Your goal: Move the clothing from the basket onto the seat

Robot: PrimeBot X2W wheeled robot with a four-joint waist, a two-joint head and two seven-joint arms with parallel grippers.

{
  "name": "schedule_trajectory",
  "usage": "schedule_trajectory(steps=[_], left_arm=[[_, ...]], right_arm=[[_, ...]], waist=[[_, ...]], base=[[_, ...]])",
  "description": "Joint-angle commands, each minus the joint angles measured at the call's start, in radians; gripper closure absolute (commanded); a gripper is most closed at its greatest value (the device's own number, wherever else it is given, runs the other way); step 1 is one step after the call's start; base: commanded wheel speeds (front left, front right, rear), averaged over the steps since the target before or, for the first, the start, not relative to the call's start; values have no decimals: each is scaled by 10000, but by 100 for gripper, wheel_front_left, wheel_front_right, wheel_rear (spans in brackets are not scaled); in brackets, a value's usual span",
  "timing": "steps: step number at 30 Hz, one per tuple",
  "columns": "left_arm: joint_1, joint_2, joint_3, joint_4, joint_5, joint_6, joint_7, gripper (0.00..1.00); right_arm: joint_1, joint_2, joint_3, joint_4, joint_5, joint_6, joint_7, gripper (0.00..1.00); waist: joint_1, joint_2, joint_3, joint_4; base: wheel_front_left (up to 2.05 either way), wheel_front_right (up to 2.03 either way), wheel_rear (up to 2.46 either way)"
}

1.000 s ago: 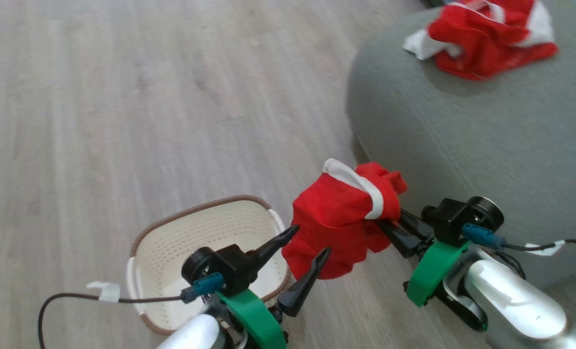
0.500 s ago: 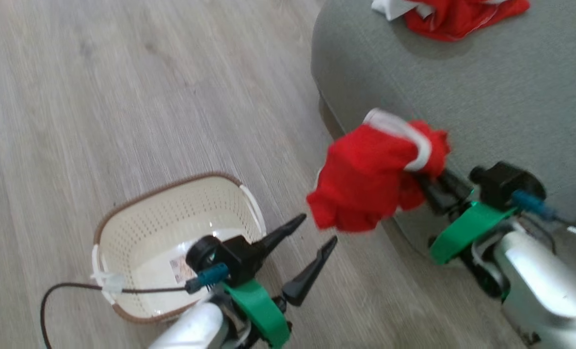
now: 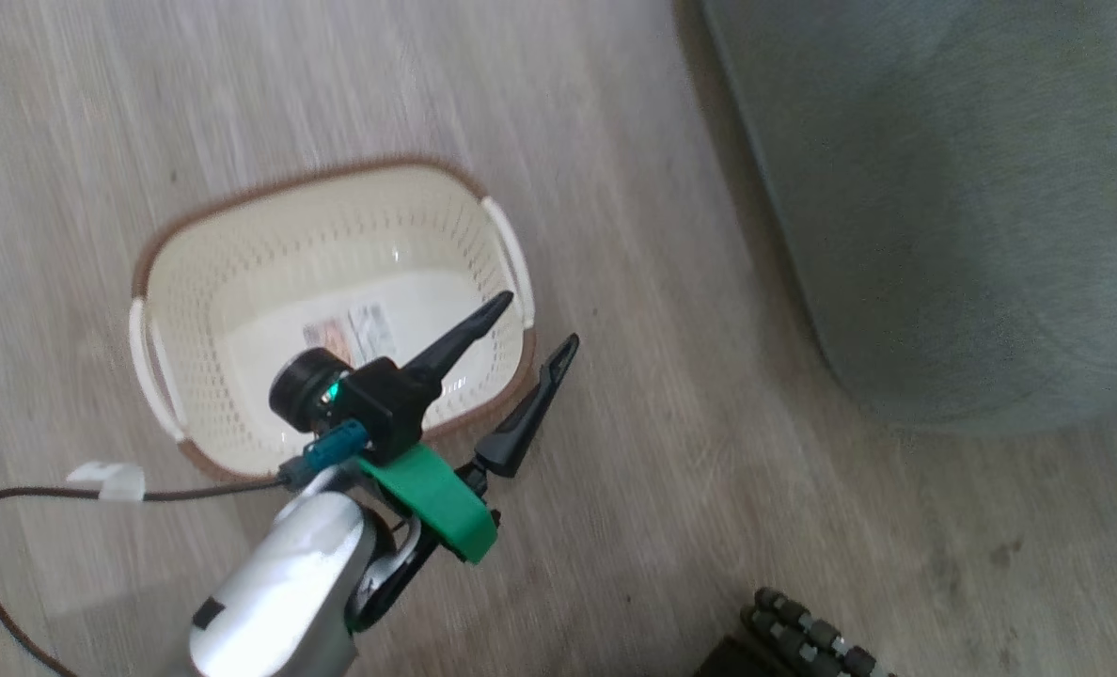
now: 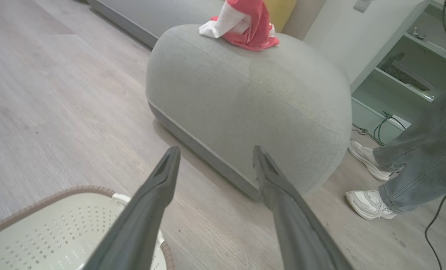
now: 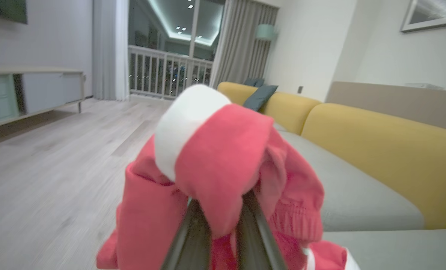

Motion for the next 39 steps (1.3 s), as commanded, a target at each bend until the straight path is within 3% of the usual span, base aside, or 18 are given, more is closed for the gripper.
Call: schedule_trajectory(steps=[1,9,14,18,21,22,23,24,25,31,39], left_arm=[[-292,146,372,-451,144,35,-125,0],[-360,492,842,-988,328,175,-125,0],[-278,762,1011,-1442,453,361,-91,0],[-242,982,1086,-1696,561,506,-3,0],[-186,1152,1235,-1934,603,714,114,0],[-121,1218,1348,-2106,565,863,206,0],[-84,1255,1386,-2187,555,922,255,0],[-43,1292,1409,-2247,543,961,297,0],[5,1325,1412,-2277,529,977,324,0],[262,1137,1325,-2005,196,955,344,0],[845,281,1633,-58,-637,1044,0,0]], right_arm=[[-1002,-548,-782,158,-92,-4,-65,100],[-3869,-1550,-3818,2251,-901,-4,210,100],[-4325,-1903,-5971,3535,-1867,-4,57,100],[-3892,-1224,-7298,4401,-2709,-4,-42,100],[-3717,-434,-7871,4129,-3058,-4,-58,100],[-3557,85,-8179,3664,-3213,-4,-60,91],[-3460,347,-8201,3466,-3290,-4,-61,64],[-3352,591,-8104,3330,-3342,-4,-61,15],[-3211,771,-7979,3209,-3398,-4,-62,0],[-1743,1033,-6498,2324,-3452,-4,-63,0],[1847,930,-4104,792,-2557,-4,-64,0]], waist=[[-5,0,1323,656],[-5,0,2955,1008],[-5,0,4076,957],[-5,0,4569,814],[-5,0,4769,546],[-5,0,4753,356],[-5,0,4719,250],[-5,0,4649,145],[-5,0,4526,49],[-5,0,3293,-204],[-5,0,519,293]], base=[[0,0,0],[0,0,0],[0,0,0],[0,0,0],[0,0,0],[0,0,0],[0,0,0],[0,0,0],[0,0,0],[0,0,0],[0,0,0]])
